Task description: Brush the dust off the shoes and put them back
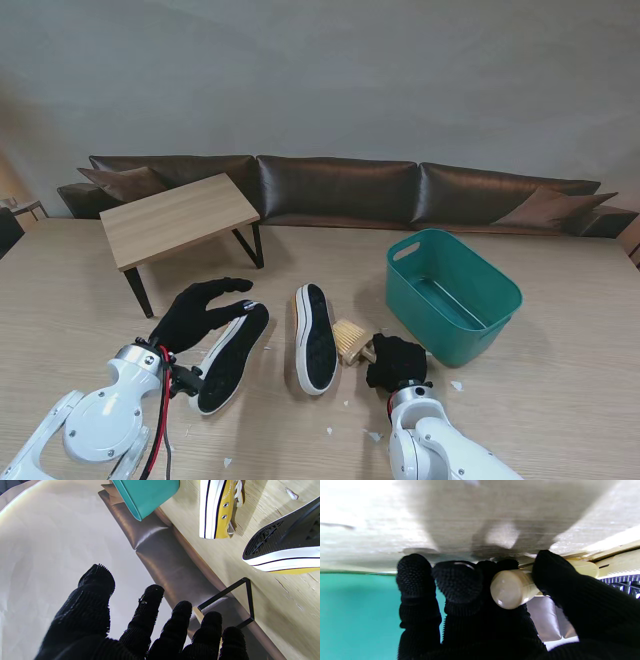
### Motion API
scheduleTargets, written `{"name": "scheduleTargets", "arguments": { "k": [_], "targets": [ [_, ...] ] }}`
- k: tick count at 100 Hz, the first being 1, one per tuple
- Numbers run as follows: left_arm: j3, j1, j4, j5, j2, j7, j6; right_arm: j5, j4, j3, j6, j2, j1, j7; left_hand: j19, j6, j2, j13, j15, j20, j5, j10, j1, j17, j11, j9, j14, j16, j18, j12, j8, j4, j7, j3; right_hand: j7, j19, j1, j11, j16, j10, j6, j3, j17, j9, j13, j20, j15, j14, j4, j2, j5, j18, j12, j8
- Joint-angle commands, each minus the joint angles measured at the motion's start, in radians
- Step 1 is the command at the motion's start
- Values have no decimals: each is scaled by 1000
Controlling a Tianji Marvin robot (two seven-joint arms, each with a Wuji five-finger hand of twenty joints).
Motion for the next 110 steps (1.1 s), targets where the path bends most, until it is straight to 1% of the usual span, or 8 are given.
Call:
{"name": "scheduleTargets", "arguments": {
  "k": [1,27,36,41,53,84,98,110],
  "targets": [
    [0,6,-7,-8,-7,-15,4,5,1,-4,9,1,-14,26,-25,6,57,-48,-5,-9,15,3,29,-23,0,19,5,3,-26,10,9,35,8,-29,182,57,-29,44,-13,-42,4,61,-138,-27,11,20,28,-7,37,16,0,-14,17,48],
    [3,6,-10,-26,-9,-14,10,-10,-3,-9,17,6,-13,39,-29,16,85,-51,-6,-15,26,12,40,-25,-1,17,7,3,-28,9,13,38,11,-58,200,57,-8,88,-19,-32,55,54,-134,-25,16,16,62,-16,30,86,-4,-10,55,202],
    [4,6,-12,-31,-9,-13,14,-10,6,-9,12,3,-10,22,-30,23,99,-53,-7,-17,23,15,43,-27,-2,14,10,3,-29,8,14,39,9,-69,167,58,-33,79,-26,-35,50,-64,-122,9,36,14,66,-6,38,259,72,-2,64,277],
    [4,7,-13,-34,-10,-13,16,-10,12,-7,5,1,-10,7,-31,25,102,-53,-7,-18,25,16,46,-28,-1,14,10,3,-28,8,14,40,9,-75,147,61,-40,79,-23,-35,48,-99,-114,21,38,14,73,-7,46,308,104,0,67,308],
    [4,8,-14,-39,-11,-11,18,-12,21,-1,-15,-2,-9,-24,-31,31,112,-54,-7,-20,26,19,52,-28,-1,13,11,3,-29,8,15,41,8,-90,111,71,-55,76,7,-34,43,-85,-86,67,37,11,122,-14,56,311,172,9,72,353],
    [3,9,-16,-48,-11,-13,21,-14,11,9,-54,10,-5,16,-32,38,129,-56,-7,-24,29,23,71,-29,-2,10,12,3,-29,7,19,46,8,-126,60,104,-132,40,63,-35,24,-14,-19,185,36,12,202,-2,122,314,311,28,69,376],
    [3,9,-16,-50,-10,-16,23,-12,3,13,-77,13,-7,27,-32,42,133,-56,-7,-25,32,23,77,-29,-2,8,14,3,-29,7,20,48,8,-137,43,109,-126,27,69,-29,22,-12,1,193,37,11,206,-9,114,307,318,28,68,376],
    [3,8,-15,-52,-11,-16,22,1,-3,28,-118,9,-16,2,-32,43,137,-56,-7,-26,33,25,82,-30,-2,10,15,3,-29,7,21,50,9,-146,18,131,-108,-13,106,-5,34,61,72,263,35,3,256,-9,93,233,379,41,63,375]
  ]
}}
